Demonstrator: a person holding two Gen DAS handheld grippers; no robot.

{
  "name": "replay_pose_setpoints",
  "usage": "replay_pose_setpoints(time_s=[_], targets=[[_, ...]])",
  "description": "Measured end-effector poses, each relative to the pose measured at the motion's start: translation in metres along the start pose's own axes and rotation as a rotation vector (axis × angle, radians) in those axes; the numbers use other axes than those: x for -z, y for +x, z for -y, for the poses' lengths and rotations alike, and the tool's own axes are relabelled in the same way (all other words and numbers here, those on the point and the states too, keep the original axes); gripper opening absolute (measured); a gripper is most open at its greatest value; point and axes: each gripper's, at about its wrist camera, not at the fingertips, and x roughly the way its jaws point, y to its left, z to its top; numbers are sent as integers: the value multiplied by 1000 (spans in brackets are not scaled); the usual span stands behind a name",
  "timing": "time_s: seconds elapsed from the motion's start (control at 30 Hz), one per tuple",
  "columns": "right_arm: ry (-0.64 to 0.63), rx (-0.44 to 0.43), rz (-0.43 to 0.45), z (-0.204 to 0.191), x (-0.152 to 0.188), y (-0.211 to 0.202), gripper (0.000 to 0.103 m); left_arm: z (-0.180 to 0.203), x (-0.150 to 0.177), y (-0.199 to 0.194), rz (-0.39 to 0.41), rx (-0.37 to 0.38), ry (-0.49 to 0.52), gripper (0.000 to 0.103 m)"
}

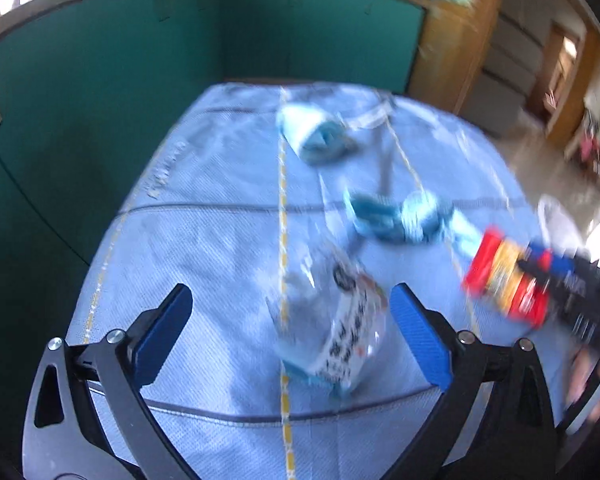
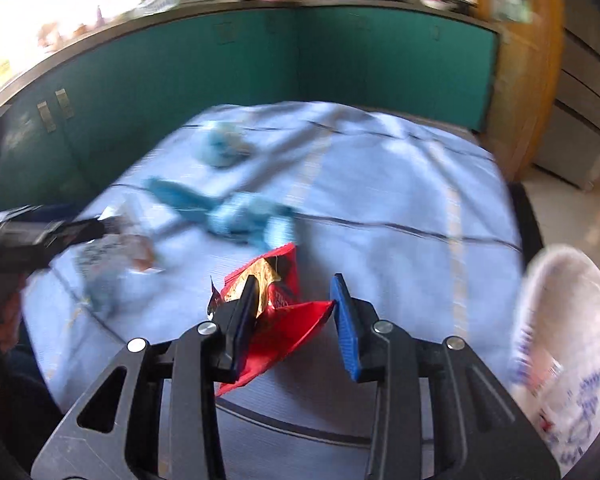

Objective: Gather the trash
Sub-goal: 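Grasp the red snack packet with the right tool while the left tool grasps the clear bread packet, then carry the red packet to the wastebasket with the right tool while the left holds the bread packet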

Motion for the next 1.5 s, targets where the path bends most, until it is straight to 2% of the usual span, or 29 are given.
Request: replay_pose_setpoints(time_s=[0.03, 0.07, 0.13, 0.23, 0.27, 0.4, 0.5, 0.77, 0.87, 0.9, 0.93, 1.03, 1.27, 1.3, 1.37, 1.43, 1.5], targets=[[17, 9, -2, 8, 2, -1, 46, 5, 2, 4, -23, -7, 26, 99], [34, 19, 7, 15, 3, -4, 62, 8, 3, 8, -38, -14, 44, 99], [38, 34, 27, 18, 4, -8, 75, 15, 5, 14, -64, -37, 78, 99], [-2, 33, 42, 9, 3, -9, 84, 24, 8, 20, -81, -43, 122, 94], [-18, 39, 44, 4, 3, -8, 87, 27, 9, 21, -82, -42, 138, 88], [-101, 54, 28, -17, 3, 4, 88, 29, 12, 25, -105, -27, 158, 65], [-149, 79, 15, -27, 4, 12, 88, 27, 12, 24, -97, -14, 154, 61], [-190, 102, -19, -37, 11, 29, 87, 31, 10, 11, -37, 7, 167, 63], [-168, 84, -26, -34, 10, 30, 70, 32, 10, 10, -30, -1, 174, 72], [-156, 74, -33, -32, 10, 30, 61, 33, 10, 11, -32, -5, 176, 74], [-150, 69, -40, -30, 10, 31, 57, 33, 10, 12, -37, -10, 178, 76], [-146, 64, -38, -29, 11, 30, 56, 32, 10, 14, -50, -20, 179, 77], [-142, 32, -34, -27, 10, 24, 57, 28, 11, 21, -82, -18, 167, 71], [-142, 40, -28, -27, 10, 23, 60, 28, 11, 21, -83, -19, 166, 71], [-143, 57, -9, -25, 9, 20, 75, 27, 12, 22, -86, -21, 163, 71], [-148, 69, 14, -26, 9, 16, 81, 26, 12, 23, -88, -23, 162, 71], [-161, 70, 28, -28, 8, 14, 82, 26, 12, 23, -91, -26, 161, 71]])
